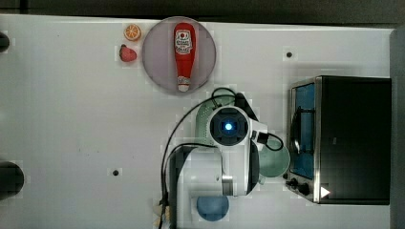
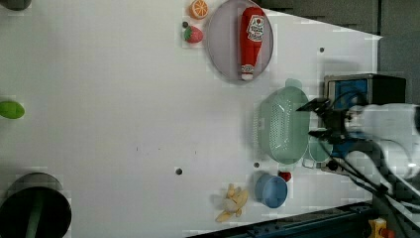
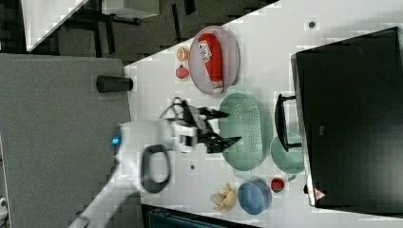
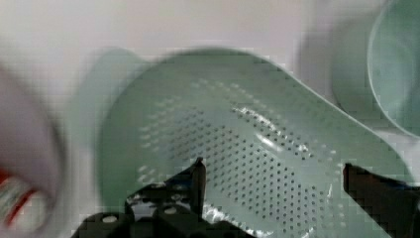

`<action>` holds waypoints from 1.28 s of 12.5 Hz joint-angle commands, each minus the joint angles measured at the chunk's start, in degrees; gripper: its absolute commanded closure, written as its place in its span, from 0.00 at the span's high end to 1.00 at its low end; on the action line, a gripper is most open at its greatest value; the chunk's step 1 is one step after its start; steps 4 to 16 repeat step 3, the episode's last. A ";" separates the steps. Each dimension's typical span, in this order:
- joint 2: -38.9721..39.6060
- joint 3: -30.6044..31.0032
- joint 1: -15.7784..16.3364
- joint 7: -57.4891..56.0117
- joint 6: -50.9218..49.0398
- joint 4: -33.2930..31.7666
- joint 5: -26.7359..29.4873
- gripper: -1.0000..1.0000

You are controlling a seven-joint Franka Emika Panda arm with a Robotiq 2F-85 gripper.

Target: Drag strainer left to right.

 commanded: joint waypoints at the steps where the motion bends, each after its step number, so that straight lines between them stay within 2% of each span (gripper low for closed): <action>1: -10.27 0.67 0.39 -8.79 -8.71 4.43 1.00 1.00; 3: -16.52 2.51 0.61 -8.79 -19.55 7.08 2.85 1.00; 16: -16.52 2.51 0.61 -8.79 -19.55 7.08 2.85 1.00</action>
